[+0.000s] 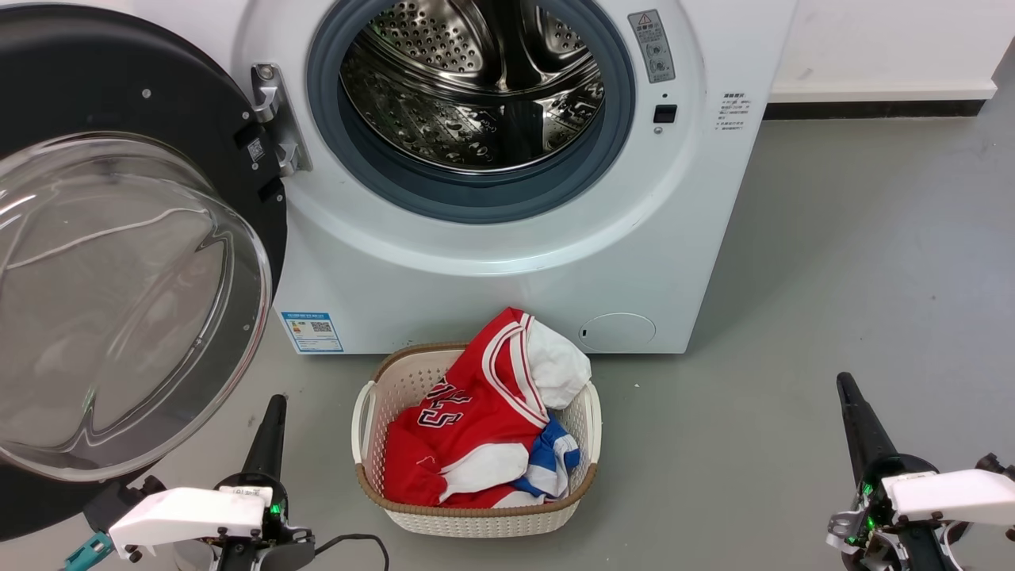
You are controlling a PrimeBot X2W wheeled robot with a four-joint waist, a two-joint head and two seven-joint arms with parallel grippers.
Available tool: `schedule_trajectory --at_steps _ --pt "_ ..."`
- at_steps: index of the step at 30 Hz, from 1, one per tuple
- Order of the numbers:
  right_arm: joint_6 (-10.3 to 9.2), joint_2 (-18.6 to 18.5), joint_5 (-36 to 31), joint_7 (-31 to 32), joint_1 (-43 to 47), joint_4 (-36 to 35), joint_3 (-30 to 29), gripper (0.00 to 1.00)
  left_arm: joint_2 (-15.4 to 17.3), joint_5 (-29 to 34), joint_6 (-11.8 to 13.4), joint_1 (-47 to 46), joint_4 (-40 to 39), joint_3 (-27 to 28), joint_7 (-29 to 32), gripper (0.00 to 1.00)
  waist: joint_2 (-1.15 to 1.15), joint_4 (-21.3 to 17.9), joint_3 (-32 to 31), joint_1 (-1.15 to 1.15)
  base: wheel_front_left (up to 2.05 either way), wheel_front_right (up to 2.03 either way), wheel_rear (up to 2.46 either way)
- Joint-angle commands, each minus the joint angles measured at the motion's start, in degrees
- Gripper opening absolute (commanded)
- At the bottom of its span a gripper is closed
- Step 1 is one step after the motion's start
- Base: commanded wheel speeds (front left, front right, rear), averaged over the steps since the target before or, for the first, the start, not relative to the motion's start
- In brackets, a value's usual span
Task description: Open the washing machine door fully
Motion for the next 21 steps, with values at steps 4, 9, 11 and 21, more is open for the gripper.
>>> schedule_trajectory --at_steps 4,9,11,21 --pt "0.00 -0.1 2.6 0.8 -1.4 0.4 -0.3 0.00 0.0 -2.7 -0.5 -1.3 0.1 0.2 0.7 0.00 0.00 0.1 0.0 0.00 0.00 0.00 0.00" --pt "0.00 0.0 4.7 1.4 -2.0 0.7 -0.6 0.00 0.0 -5.1 -0.7 -1.7 0.4 0.4 1.2 0.00 0.00 0.2 0.1 0.00 0.00 0.00 0.00" --pt "0.00 0.0 5.5 1.6 -2.2 0.9 -0.7 0.00 0.0 -6.0 -0.8 -1.8 0.5 0.5 1.5 0.00 0.00 0.2 0.1 0.00 0.00 0.00 0.00" --pt "0.00 0.2 9.5 2.9 -2.9 1.7 -1.2 0.00 0.0 -10.4 -1.2 -2.4 1.0 0.8 2.6 0.00 0.00 0.3 0.2 0.00 0.00 0.00 0.00"
